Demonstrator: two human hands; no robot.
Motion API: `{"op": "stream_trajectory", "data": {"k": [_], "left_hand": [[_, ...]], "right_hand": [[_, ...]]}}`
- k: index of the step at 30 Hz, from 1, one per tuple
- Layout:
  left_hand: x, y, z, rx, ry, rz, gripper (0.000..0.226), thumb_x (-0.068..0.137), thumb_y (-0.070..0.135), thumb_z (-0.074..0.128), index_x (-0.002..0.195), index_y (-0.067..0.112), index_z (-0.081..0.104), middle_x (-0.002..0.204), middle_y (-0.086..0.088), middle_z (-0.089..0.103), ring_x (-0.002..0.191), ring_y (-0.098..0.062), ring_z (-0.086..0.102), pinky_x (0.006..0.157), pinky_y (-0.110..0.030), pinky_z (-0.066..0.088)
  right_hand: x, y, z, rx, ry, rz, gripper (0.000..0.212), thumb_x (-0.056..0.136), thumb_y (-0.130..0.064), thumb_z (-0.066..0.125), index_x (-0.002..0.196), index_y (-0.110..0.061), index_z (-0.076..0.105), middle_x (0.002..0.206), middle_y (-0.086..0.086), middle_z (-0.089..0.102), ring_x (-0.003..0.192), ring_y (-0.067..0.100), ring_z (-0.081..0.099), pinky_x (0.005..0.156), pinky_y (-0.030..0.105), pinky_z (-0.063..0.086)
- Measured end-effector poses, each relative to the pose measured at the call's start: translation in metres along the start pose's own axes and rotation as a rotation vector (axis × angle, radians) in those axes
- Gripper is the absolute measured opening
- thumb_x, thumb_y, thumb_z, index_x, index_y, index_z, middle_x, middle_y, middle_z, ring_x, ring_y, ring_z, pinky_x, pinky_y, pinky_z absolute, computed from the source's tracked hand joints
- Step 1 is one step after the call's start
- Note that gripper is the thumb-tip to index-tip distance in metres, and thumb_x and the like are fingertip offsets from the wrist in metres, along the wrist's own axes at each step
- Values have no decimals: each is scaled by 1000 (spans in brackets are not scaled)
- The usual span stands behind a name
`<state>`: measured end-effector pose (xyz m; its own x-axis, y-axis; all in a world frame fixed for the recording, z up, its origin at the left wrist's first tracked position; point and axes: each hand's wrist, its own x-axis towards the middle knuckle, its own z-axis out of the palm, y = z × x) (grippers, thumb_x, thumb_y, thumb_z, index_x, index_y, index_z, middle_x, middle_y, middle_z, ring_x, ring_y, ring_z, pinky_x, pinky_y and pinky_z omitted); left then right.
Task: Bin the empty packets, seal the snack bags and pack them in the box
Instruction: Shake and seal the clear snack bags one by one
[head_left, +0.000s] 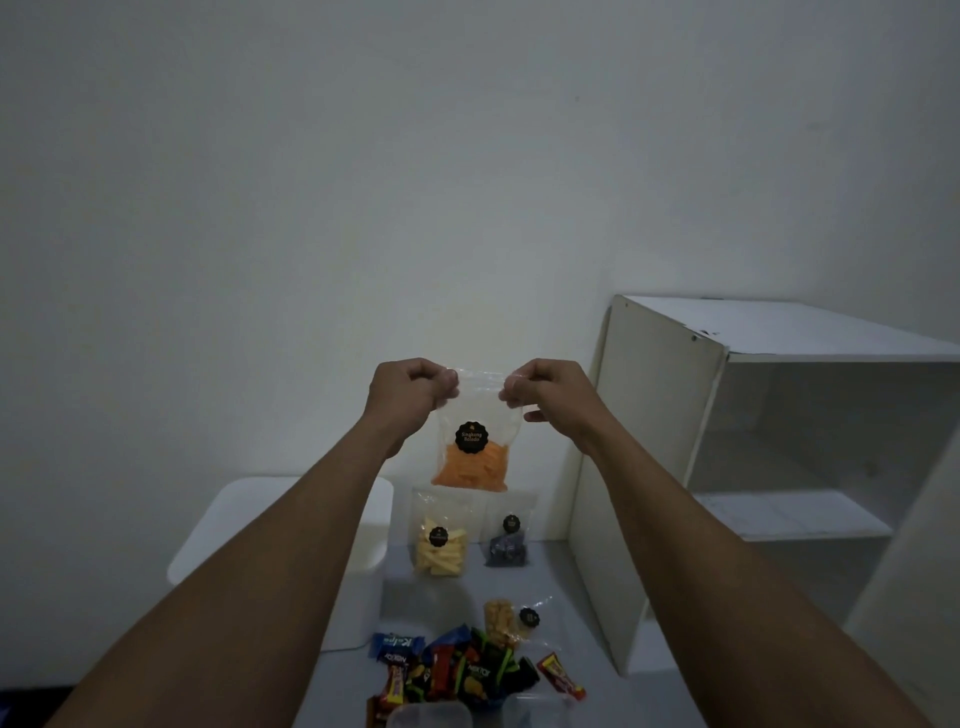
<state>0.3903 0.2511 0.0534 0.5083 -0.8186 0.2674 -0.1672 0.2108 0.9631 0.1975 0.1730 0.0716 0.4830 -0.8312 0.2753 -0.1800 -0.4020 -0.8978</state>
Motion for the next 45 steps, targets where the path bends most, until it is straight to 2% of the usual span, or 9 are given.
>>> {"op": "stream_trajectory", "data": {"k": [3, 7, 11, 18, 23, 28, 35, 41, 45], "left_hand": [[-1, 3, 6, 16, -37, 11, 12, 87, 15, 73, 89, 3, 73, 89, -12, 75, 89, -25, 73, 88, -41, 58], [-5, 12, 14, -81, -130, -65, 18, 91, 17, 69, 100, 2, 70, 103, -12, 74, 90, -20, 71, 81, -34, 58], [-3, 12, 15, 49, -175, -14, 11, 88, 16, 70, 94, 9, 76, 98, -5, 75, 83, -12, 64, 74, -25, 52], [8, 4, 9, 104, -72, 59, 7, 86, 19, 74, 83, 13, 77, 90, -7, 76, 81, -15, 66, 78, -31, 55], [8, 2, 8, -83, -131, -35, 19, 87, 18, 74, 95, 1, 74, 99, -13, 74, 88, -19, 68, 82, -33, 59], [11, 2, 10, -54, -50, 5, 20, 86, 12, 73, 86, -8, 71, 94, -13, 74, 80, -18, 68, 84, -32, 58], [9, 4, 13, -71, -116, -43, 17, 90, 16, 69, 98, 2, 72, 99, -9, 74, 88, -17, 67, 85, -35, 58], [10, -2, 10, 43, -117, -6, 12, 90, 19, 70, 87, 8, 73, 92, -6, 75, 85, -16, 67, 87, -39, 55], [12, -7, 19, 129, -83, -44, 13, 90, 27, 70, 90, 14, 71, 96, -2, 72, 95, -19, 65, 84, -38, 53]], "right_hand": [[0, -6, 4, -67, -29, -37, 14, 88, -22, 69, 93, -9, 73, 90, 2, 76, 89, 16, 70, 74, 31, 55], [4, -10, 4, -78, 5, -65, 12, 88, -15, 67, 90, -4, 73, 91, 9, 74, 82, 16, 66, 75, 35, 56], [4, -7, 6, -70, -1, -75, 10, 87, -14, 69, 88, -5, 74, 88, 9, 74, 77, 12, 65, 71, 31, 54], [6, 7, 2, 123, -4, 10, 14, 91, -16, 69, 95, -2, 69, 93, 11, 75, 80, 14, 70, 72, 33, 57], [9, 6, -2, 57, 69, -37, 10, 92, -8, 66, 83, -4, 70, 85, 10, 74, 73, 14, 67, 69, 26, 53], [9, 10, -3, 86, 47, -38, 11, 90, -13, 69, 90, -3, 72, 89, 10, 75, 79, 14, 70, 73, 31, 57], [11, 8, -4, 144, 51, -32, 6, 91, -7, 66, 85, -5, 68, 84, 11, 73, 75, 15, 68, 72, 33, 56], [8, 13, -7, 49, -66, -4, 10, 90, -10, 66, 93, -1, 71, 91, 10, 74, 79, 16, 70, 72, 31, 60], [8, 15, 0, -29, 1, -26, 10, 89, -7, 66, 86, 2, 70, 78, 9, 72, 69, 16, 66, 67, 31, 59]]}}
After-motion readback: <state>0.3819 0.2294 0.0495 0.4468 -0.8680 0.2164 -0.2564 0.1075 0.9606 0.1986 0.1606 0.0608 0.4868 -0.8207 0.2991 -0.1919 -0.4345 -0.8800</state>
